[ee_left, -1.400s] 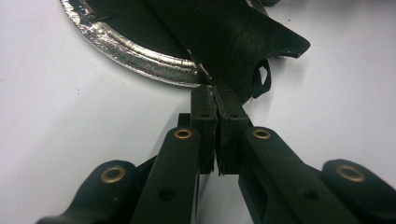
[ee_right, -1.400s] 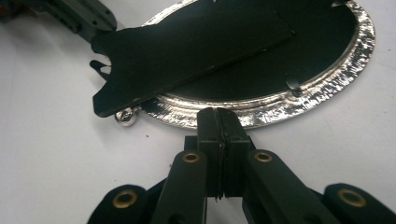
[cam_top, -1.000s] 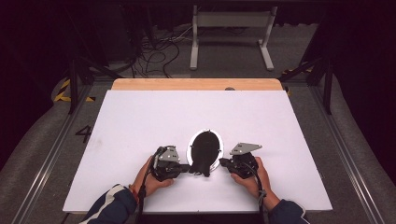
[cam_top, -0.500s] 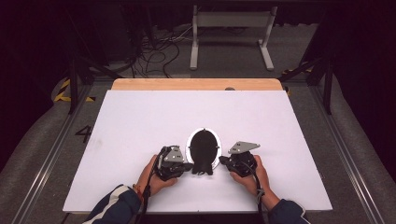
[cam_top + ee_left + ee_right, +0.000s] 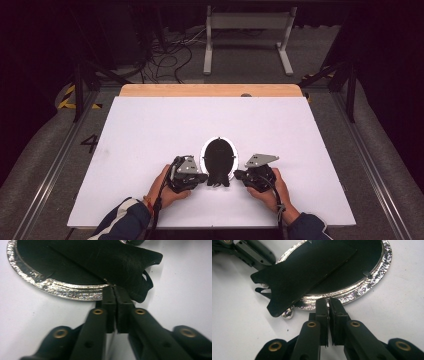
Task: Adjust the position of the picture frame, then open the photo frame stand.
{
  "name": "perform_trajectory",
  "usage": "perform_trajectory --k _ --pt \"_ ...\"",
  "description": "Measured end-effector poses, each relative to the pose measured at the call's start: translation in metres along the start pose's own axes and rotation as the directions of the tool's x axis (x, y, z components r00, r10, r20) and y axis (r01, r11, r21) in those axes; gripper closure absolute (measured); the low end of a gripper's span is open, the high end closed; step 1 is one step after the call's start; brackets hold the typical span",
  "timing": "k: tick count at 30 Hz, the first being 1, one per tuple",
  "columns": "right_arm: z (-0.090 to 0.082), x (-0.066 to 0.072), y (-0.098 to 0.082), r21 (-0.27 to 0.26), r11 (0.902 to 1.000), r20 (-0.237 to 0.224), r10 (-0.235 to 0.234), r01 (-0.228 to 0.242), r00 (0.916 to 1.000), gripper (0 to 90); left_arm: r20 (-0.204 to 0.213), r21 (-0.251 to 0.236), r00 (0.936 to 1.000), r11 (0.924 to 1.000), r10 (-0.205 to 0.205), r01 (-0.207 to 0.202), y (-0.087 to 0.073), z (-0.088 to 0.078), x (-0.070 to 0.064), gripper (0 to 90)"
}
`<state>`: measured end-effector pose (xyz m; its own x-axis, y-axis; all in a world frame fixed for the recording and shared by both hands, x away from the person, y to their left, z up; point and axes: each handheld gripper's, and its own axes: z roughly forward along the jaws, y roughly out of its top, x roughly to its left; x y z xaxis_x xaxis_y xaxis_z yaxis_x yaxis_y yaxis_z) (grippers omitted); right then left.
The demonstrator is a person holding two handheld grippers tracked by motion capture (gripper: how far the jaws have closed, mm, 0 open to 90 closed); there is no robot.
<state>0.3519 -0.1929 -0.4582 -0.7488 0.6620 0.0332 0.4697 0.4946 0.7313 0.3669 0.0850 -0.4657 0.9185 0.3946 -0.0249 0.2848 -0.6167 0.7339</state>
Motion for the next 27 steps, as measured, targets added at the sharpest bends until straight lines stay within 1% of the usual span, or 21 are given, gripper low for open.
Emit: perform_trajectory --k 1,2,3,4,5,6,8,9,11,12,13,14,15,17,19,20,23,25,27 --pt "-0.001 0.000 0.000 0.006 1.0000 -0.006 -0.006 0.006 1.0000 87.4 0.005 0.000 1.0000 1.0000 -0.002 0.002 -0.001 -0.002 0.001 71.3" --pt "-0.003 -0.001 -0.001 0.008 1.0000 -0.022 0.000 0.000 0.9998 88.5 0.006 -0.013 0.9999 0.9998 0.011 -0.011 -0.003 -0.006 0.003 71.3" --pt "-0.003 -0.001 -0.001 0.008 1.0000 -0.022 0.000 0.000 0.9998 88.5 0.006 -0.013 0.9999 0.9998 0.011 -0.011 -0.003 -0.006 0.003 68.1" --pt "-0.005 -0.003 -0.002 0.007 0.9999 -0.041 0.010 -0.009 0.9991 88.5 0.006 -0.013 0.9999 0.9998 0.011 -0.011 -0.003 -0.006 0.003 68.1" --pt "-0.005 -0.003 -0.002 0.007 0.9999 -0.041 0.010 -0.009 0.9991 88.6 -0.003 -0.019 0.9997 0.9995 0.025 -0.025 -0.004 -0.013 0.004 68.1" --pt "-0.009 -0.005 -0.002 0.013 0.9999 -0.050 0.010 -0.010 0.9987 87.6 -0.017 -0.027 0.9992 0.9989 0.037 -0.038 -0.006 -0.019 0.005 60.5" --pt "-0.013 -0.007 -0.002 0.005 0.9999 -0.047 0.016 -0.016 0.9988 85.8 -0.043 -0.034 0.9981 0.9984 0.044 -0.046 -0.010 -0.029 0.008 55.0" --pt "-0.015 -0.008 -0.002 0.003 0.9998 -0.044 0.017 -0.017 0.9989 84.5 -0.056 -0.044 0.9979 0.9984 0.033 -0.036 -0.014 -0.034 0.010 51.9" --pt "-0.019 -0.008 -0.001 0.000 0.9998 -0.038 0.019 -0.019 0.9991 81.5 -0.096 -0.052 0.9954 0.9986 0.006 -0.011 -0.022 -0.046 0.016 44.4" --pt "-0.021 -0.008 0.000 -0.001 0.9998 -0.034 0.017 -0.017 0.9993 80.1 -0.102 -0.061 0.9948 0.9981 -0.010 0.004 -0.026 -0.051 0.019 39.6" --pt "-0.022 -0.008 0.000 -0.005 0.9999 -0.042 0.013 -0.014 0.9990 77.4 -0.117 -0.069 0.9926 0.9973 -0.033 0.025 -0.031 -0.056 0.022 34.7" --pt "-0.023 -0.007 0.000 -0.001 0.9999 -0.038 0.013 -0.013 0.9992 73.5 -0.129 -0.070 0.9908 0.9971 -0.041 0.032 -0.034 -0.059 0.023 31.1" --pt "-0.024 -0.006 0.000 0.003 1.0000 -0.032 0.009 -0.009 0.9994 72.4 -0.147 -0.062 0.9881 0.9975 -0.044 0.035 -0.039 -0.064 0.023 29.4" --pt "-0.025 -0.004 0.000 0.007 1.0000 -0.035 -0.002 0.002 0.9994 70.5 -0.165 -0.058 0.9845 0.9971 -0.059 0.050 -0.046 -0.070 0.023 23.0" --pt "-0.025 -0.002 0.001 0.009 0.9998 -0.034 -0.015 0.016 0.9993 69.4 -0.178 -0.045 0.9821 0.9976 -0.061 0.054 -0.055 -0.077 0.022 20.5" --pt "-0.025 -0.001 0.002 0.010 0.9997 -0.043 -0.020 0.021 0.9989 69.0 -0.184 -0.040 0.9811 0.9977 -0.061 0.055 -0.058 -0.079 0.021 19.4" --pt "-0.024 0.002 0.003 0.021 0.9993 -0.048 -0.031 0.032 0.9984 66.9 -0.190 -0.033 0.9795 0.9975 -0.067 0.062 -0.067 -0.086 0.017 18.8" --pt "-0.023 0.003 0.002 0.031 0.9989 -0.045 -0.033 0.034 0.9985 64.6 -0.195 -0.030 0.9788 0.9978 -0.063 0.058 -0.071 -0.088 0.014 18.3" --pt "-0.023 0.004 0.002 0.036 0.9988 -0.045 -0.031 0.033 0.9985 64.0 -0.190 -0.024 0.9801 0.9983 -0.056 0.052 -0.073 -0.090 0.010 18.2"
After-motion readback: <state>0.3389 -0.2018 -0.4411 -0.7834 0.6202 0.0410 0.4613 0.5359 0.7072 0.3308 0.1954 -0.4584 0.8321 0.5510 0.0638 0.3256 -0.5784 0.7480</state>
